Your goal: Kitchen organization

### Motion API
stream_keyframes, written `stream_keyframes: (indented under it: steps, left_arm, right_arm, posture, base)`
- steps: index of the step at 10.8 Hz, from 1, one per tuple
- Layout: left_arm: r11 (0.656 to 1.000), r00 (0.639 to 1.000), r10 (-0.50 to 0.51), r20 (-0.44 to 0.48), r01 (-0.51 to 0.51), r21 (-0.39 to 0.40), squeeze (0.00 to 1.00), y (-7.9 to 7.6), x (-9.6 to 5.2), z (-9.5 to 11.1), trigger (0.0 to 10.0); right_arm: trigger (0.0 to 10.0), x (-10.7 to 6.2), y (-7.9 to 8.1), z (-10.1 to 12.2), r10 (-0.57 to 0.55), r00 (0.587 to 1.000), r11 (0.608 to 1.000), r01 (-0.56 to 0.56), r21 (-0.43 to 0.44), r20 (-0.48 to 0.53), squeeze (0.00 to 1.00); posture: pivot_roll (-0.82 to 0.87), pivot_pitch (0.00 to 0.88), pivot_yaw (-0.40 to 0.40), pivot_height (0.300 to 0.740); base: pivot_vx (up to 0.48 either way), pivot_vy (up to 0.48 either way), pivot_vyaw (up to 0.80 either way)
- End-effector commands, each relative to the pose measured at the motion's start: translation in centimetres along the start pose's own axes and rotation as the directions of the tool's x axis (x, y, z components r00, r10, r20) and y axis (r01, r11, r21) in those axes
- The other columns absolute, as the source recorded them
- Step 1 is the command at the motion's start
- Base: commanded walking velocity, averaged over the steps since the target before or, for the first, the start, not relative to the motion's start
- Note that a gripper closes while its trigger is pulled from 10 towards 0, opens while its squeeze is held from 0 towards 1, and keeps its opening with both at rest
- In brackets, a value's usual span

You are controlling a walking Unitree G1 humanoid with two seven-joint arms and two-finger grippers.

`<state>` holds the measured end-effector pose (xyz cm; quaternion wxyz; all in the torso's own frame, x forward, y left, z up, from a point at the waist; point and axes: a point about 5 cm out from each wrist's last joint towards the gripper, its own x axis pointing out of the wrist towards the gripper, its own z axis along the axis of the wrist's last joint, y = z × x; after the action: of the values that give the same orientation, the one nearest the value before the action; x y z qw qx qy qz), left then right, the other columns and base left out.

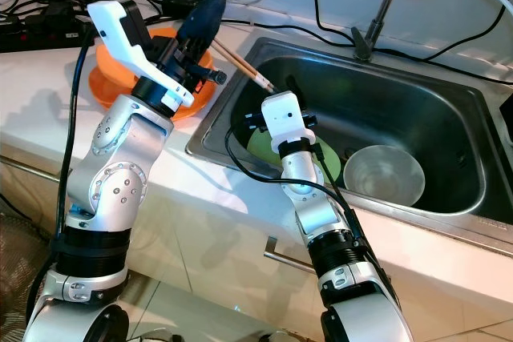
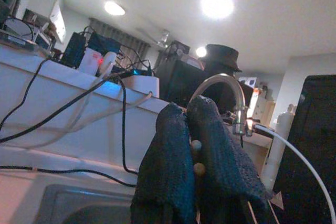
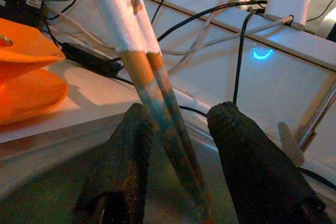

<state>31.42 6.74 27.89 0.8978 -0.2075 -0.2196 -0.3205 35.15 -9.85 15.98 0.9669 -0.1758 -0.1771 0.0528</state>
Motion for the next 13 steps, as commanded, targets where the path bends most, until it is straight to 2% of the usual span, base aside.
stream_keyframes:
  steps: [1,7,8,11,13]
  left_arm:
    - [1.0,0.999,-0.009,-0.037,0.009,0.002,0.0,-0.18,-0.05,-0.69,10.0]
    - [1.0,0.998,-0.015,-0.056,0.016,0.027,0.0,-0.24,-0.03,-0.8,10.0]
    - [1.0,0.998,-0.018,-0.058,0.019,0.021,1.0,-0.28,-0.02,-0.86,10.0]
    - [1.0,0.999,-0.008,-0.049,0.009,0.013,1.0,-0.08,-0.05,-0.75,10.0]
    - [1.0,1.0,-0.013,-0.025,0.013,-0.027,1.0,-0.15,-0.1,-0.41,10.0]
  right_arm:
    - [0.0,0.3,-0.28,0.66,-0.015,0.999,1.0,0.015,0.004,0.032,0.0]
    - [0.0,0.32,-0.35,0.6,-0.021,0.999,1.0,0.021,0.005,0.029,0.0]
    - [0.0,0.31,-0.38,0.58,-0.022,0.999,1.0,0.022,0.005,0.028,0.0]
    - [0.0,0.3,-0.49,0.53,-0.025,0.999,1.0,0.024,0.007,0.027,0.0]
    - [0.0,0.19,-0.47,0.32,-0.023,1.0,1.0,0.022,0.007,0.02,0.0]
  posture:
    - [0.06,0.056,-0.046,0.74]
    - [0.06,0.055,-0.045,0.74]
    - [0.06,0.057,-0.045,0.74]
    - [0.06,0.058,-0.046,0.74]
    - [0.07,0.059,-0.048,0.74]
  base:
    - [0.0,0.0,0.0]
    - [0.0,0.0,0.0]
    - [0.0,0.0,0.0]
    - [0.0,0.0,0.0]
    - [0.0,0.0,0.0]
